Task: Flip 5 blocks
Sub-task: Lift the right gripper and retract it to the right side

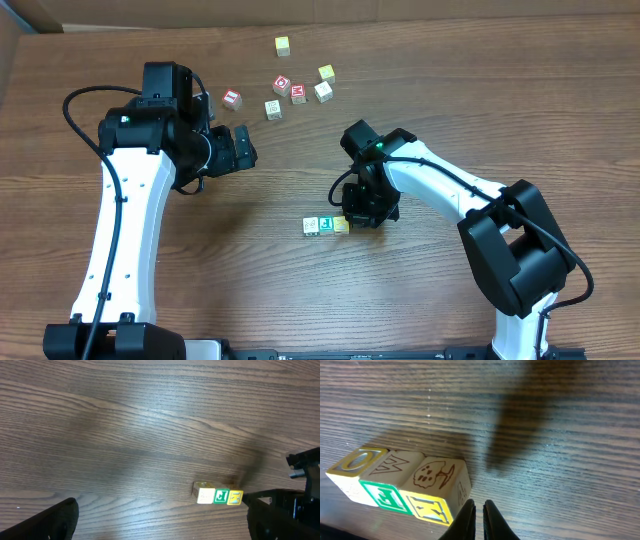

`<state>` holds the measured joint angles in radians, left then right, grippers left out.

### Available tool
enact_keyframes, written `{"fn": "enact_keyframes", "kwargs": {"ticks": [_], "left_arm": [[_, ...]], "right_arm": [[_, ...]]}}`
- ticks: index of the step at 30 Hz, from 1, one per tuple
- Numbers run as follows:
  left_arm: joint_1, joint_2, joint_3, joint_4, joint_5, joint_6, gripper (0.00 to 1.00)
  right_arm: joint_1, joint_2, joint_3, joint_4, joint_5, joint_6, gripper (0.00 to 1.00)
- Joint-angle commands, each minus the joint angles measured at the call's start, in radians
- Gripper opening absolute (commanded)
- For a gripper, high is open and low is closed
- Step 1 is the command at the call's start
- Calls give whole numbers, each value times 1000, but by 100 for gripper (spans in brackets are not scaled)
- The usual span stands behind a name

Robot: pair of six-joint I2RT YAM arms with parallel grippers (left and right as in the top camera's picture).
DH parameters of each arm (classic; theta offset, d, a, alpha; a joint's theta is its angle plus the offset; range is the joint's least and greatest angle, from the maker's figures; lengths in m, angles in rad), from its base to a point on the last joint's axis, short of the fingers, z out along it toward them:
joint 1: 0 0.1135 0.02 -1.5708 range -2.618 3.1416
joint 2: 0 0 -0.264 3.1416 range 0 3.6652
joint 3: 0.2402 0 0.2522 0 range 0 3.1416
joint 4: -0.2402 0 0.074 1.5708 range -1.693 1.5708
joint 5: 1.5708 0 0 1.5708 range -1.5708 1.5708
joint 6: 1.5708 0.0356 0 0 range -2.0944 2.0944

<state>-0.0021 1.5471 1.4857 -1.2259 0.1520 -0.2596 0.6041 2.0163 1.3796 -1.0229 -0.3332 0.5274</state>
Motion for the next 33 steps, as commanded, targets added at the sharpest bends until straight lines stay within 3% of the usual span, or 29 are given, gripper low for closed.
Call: {"fn": "enact_keyframes", "kwargs": {"ticks": [1, 9, 16, 18, 19, 23, 25, 26, 30, 33], "left_arm": [[2, 4, 23, 3, -4, 1, 100], [2, 4, 23, 3, -5, 1, 100], [2, 4, 23, 3, -4, 1, 100], [2, 4, 23, 3, -5, 1, 100], [2, 4, 23, 3, -4, 1, 100], [2, 4, 23, 3, -5, 1, 100], [2, 4, 23, 3, -5, 1, 100], [2, 4, 23, 3, -4, 1, 100], [2, 4, 23, 8, 1, -3, 100], [2, 4, 23, 103, 14, -14, 100]], "right_arm": [[4, -4, -6, -4, 23, 8, 9], [-10, -4, -6, 69, 230, 8, 9], [-132, -4, -6, 160, 266, 5, 9], [-180, -4, -6, 181, 269, -11, 18], [-203, -4, -6, 187, 278, -11, 29], [-295, -4, -6, 206, 347, -11, 53], [-341, -4, -6, 211, 383, -11, 92], [-368, -4, -6, 210, 385, -11, 100], [-433, -4, -6, 211, 385, -10, 100], [-467, -4, -6, 211, 385, -11, 100]]}}
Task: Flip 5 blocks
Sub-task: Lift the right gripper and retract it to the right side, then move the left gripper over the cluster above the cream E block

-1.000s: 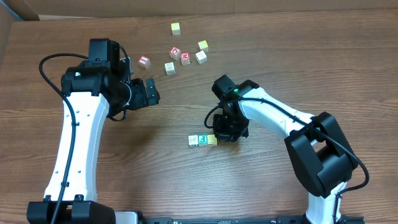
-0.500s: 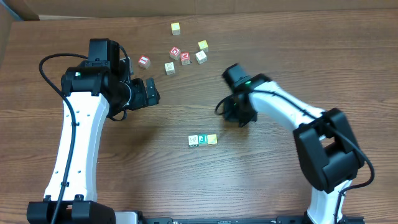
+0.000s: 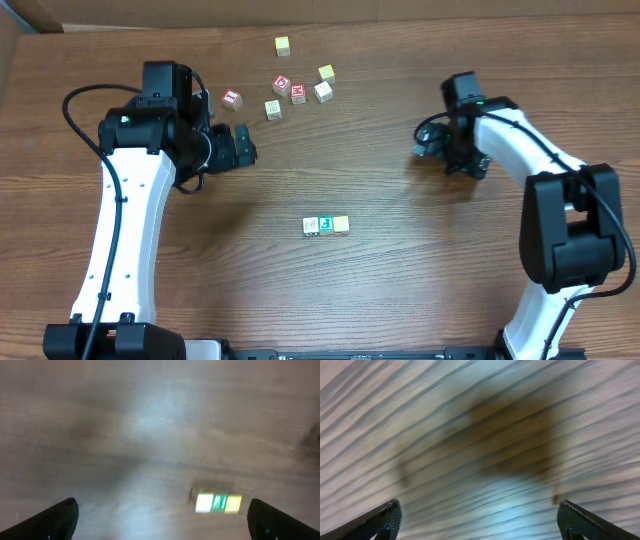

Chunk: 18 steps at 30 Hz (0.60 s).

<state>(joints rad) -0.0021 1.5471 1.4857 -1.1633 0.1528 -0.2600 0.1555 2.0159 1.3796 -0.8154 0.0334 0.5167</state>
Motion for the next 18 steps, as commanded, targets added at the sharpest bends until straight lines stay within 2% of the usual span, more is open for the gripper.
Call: {"fn": "enact_keyframes", "kwargs": {"ticks": [1, 5, 8, 12, 13, 16, 18], "left_arm": [[2, 4, 23, 50, 40, -29, 100], [-1, 4, 22, 54, 137, -68, 100], [-36, 8, 19, 37, 143, -70, 75], [-123, 35, 19, -14, 55, -108, 21], [-150, 46, 19, -29, 13, -124, 15], [-221, 77, 19, -42, -87, -173, 15], [-257, 100, 19, -24, -105, -193, 21]], "right_arm": [[-27, -3, -6, 3, 18, 0, 100], [-38, -3, -6, 3, 18, 0, 100], [-38, -3, -6, 3, 18, 0, 100], [-38, -3, -6, 3, 18, 0, 100], [-38, -3, -6, 3, 18, 0, 100], [-38, -3, -6, 3, 18, 0, 100], [-38, -3, -6, 3, 18, 0, 100]]}}
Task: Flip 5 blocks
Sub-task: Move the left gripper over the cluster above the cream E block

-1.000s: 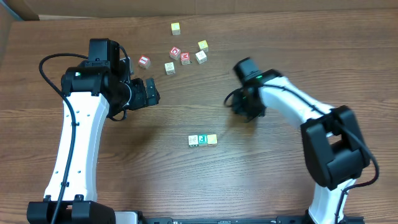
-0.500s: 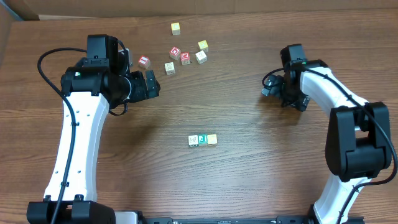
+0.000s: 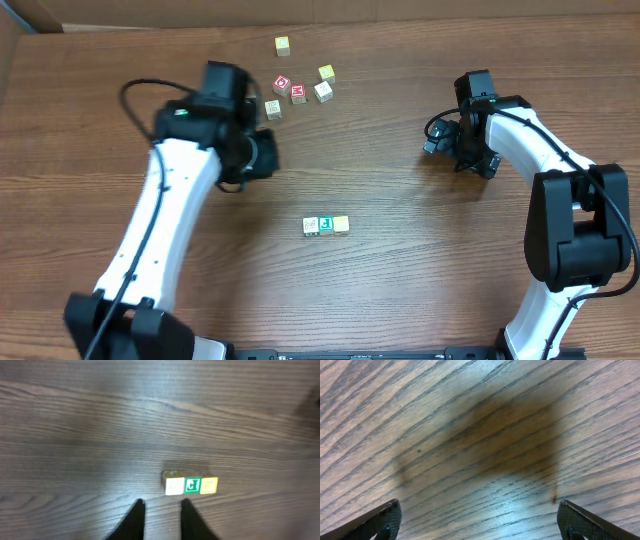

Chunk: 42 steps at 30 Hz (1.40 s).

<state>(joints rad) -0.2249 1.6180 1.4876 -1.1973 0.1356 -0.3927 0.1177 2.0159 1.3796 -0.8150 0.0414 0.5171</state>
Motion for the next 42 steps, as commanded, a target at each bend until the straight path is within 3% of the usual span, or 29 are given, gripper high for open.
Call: {"fn": "enact_keyframes", "kwargs": {"ticks": [1, 5, 9, 12, 13, 21, 25, 42], "left_arm": [[-48, 41, 18, 30, -90, -65, 24], [-61, 101, 101, 54, -108, -65, 36], [-52, 249, 403, -116, -247, -64, 55], [-50, 372, 594, -170, -327, -64, 79], [-50, 413, 637, -164, -327, -63, 81], [-34, 588, 669, -39, -318, -87, 73], [-16, 656, 669, 13, -310, -87, 61], [35, 849, 668, 138, -265, -86, 58]], "right_arm": [[0, -3, -6, 3, 10, 0, 100], [0, -3, -6, 3, 10, 0, 100], [0, -3, -6, 3, 10, 0, 100], [0, -3, -6, 3, 10, 0, 100], [0, -3, -6, 3, 10, 0, 100], [0, -3, -6, 3, 10, 0, 100], [0, -3, -6, 3, 10, 0, 100], [0, -3, -6, 3, 10, 0, 100]]}}
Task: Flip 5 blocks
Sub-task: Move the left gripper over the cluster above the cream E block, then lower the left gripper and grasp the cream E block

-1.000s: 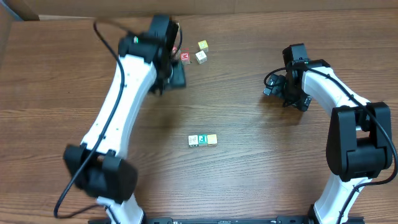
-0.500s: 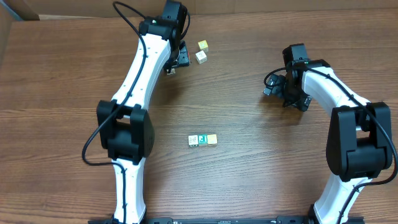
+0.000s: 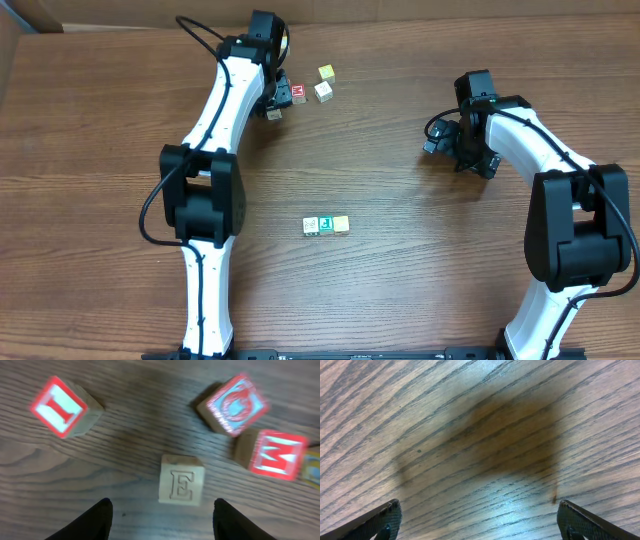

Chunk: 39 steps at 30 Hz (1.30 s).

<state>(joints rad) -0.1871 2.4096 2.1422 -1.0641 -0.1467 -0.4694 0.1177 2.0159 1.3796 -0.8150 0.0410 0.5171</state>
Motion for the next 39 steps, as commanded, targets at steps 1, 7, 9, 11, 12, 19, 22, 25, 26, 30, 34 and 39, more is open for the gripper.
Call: {"fn": "enact_keyframes", "kwargs": {"ticks": [1, 7, 9, 11, 12, 19, 22, 25, 26, 30, 34, 39], "left_arm": [[-3, 68, 13, 8, 21, -9, 58], [-3, 86, 14, 54, 70, 2, 51], [-3, 82, 15, 66, 70, 23, 46], [-3, 79, 18, 70, 70, 44, 45], [-3, 79, 21, 70, 69, 48, 45], [-3, 79, 36, 77, 53, 56, 49], [-3, 79, 68, 61, 49, 66, 49], [-3, 79, 108, 34, 24, 66, 49], [-3, 79, 117, 27, 24, 66, 47], [-3, 79, 121, 10, 23, 74, 45], [-3, 80, 115, -6, 23, 74, 43], [-3, 82, 84, -4, 15, 73, 41]], "right_arm": [[0, -3, -6, 3, 10, 0, 100], [0, -3, -6, 3, 10, 0, 100], [0, -3, -6, 3, 10, 0, 100], [0, -3, -6, 3, 10, 0, 100], [0, -3, -6, 3, 10, 0, 100], [0, -3, -6, 3, 10, 0, 100], [0, -3, -6, 3, 10, 0, 100], [0, -3, -6, 3, 10, 0, 100], [0, -3, -6, 3, 10, 0, 100], [0, -3, -6, 3, 10, 0, 100], [0, -3, -6, 3, 10, 0, 100], [0, -3, -6, 3, 10, 0, 100]]}}
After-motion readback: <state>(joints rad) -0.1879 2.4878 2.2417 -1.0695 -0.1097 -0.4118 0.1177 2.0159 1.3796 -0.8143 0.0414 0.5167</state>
